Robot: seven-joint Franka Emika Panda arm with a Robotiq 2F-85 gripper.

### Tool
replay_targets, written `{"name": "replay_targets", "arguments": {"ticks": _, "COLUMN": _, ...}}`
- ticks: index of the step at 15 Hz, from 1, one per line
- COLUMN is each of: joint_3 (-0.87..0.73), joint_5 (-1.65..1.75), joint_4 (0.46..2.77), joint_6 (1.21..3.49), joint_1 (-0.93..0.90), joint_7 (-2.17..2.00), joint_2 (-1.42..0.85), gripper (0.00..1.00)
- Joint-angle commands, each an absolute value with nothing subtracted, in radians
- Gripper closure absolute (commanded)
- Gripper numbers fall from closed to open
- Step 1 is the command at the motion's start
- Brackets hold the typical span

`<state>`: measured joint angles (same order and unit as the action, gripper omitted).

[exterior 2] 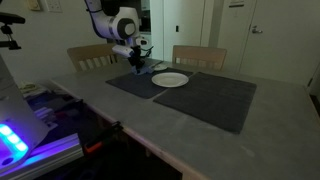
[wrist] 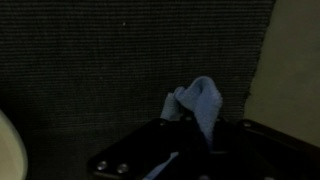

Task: Use the blue towel to wipe the white plate on the right

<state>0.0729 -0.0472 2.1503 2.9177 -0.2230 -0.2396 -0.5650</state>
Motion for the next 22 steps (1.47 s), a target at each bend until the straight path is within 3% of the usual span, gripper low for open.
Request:
{"name": "replay_targets", "arguments": {"ticks": 1, "joint_3": 0.018, "joint_5": -0.020, "joint_4": 2.145, "joint_6": 2.833, "joint_1": -0.265, "joint_7": -0.249, "joint_2": -0.504, "gripper": 0.98}}
{"name": "replay_targets", "arguments": {"ticks": 13, "joint_3": -0.061, "joint_5": 0.170, "joint_4": 2.023, "joint_6": 2.437, "joint_1": -0.257, "joint_7": -0.388, "joint_2": -0.323, "gripper": 0.98}}
{"name": "replay_targets", "arguments": {"ticks": 22, "joint_3": -0.067, "joint_5": 0.187, "joint_4": 2.046, "joint_6": 2.329, "joint_1": -0.166, "joint_7": -0.393, "joint_2": -0.250, "gripper": 0.98}}
